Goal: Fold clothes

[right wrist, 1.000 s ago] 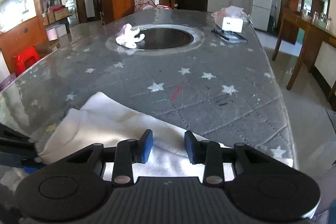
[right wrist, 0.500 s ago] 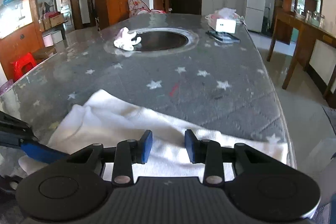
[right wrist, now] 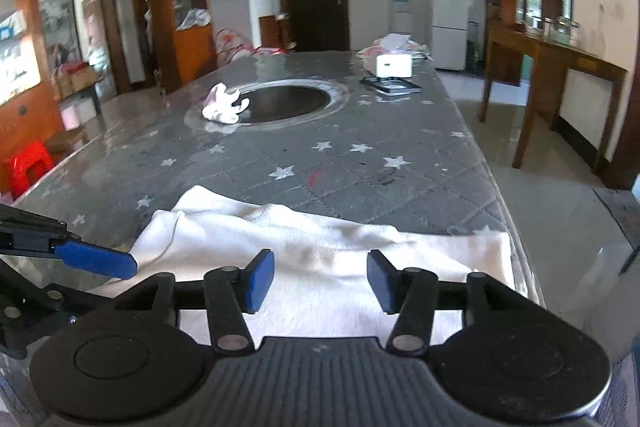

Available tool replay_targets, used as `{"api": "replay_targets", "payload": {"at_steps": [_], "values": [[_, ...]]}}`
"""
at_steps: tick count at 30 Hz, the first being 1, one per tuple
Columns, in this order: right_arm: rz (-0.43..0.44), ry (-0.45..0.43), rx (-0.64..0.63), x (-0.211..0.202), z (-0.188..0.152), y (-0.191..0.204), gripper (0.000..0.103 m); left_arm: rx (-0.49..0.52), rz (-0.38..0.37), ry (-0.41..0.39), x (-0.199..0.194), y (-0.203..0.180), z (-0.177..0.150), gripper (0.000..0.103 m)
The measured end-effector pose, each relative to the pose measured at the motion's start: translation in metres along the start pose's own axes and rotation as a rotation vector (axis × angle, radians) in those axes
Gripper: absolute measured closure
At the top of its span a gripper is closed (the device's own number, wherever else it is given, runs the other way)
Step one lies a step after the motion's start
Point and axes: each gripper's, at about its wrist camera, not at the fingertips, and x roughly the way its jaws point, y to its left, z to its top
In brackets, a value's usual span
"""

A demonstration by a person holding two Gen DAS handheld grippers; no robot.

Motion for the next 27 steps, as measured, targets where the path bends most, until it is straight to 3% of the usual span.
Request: {"api": "replay_targets", "payload": {"at_steps": [4,11,23,27], "values": [[-0.035,-0.021,0.038,-0.011,-0.006,0.001,0.04,-0.004,0.042,-0.012,-0.005,-0.002,-0.001,0.014],[-0.069,-0.047,0.082,-0.03,-0.019,0.004,0.022,-0.041,0.094,-0.026,-0.013,-0.002,-0.004,0.003],[-0.113,-0.058,0.08,-0.053,-0.037,0.022,0.002,-0.06,0.159,-0.023,-0.024,-0.005,-0.013,0.0],[-0.112,-0.044,0.058,-0.056,-0.041,0.029,0.0,-0.075,0.171,-0.016,-0.025,-0.003,-0.016,0.0]]}}
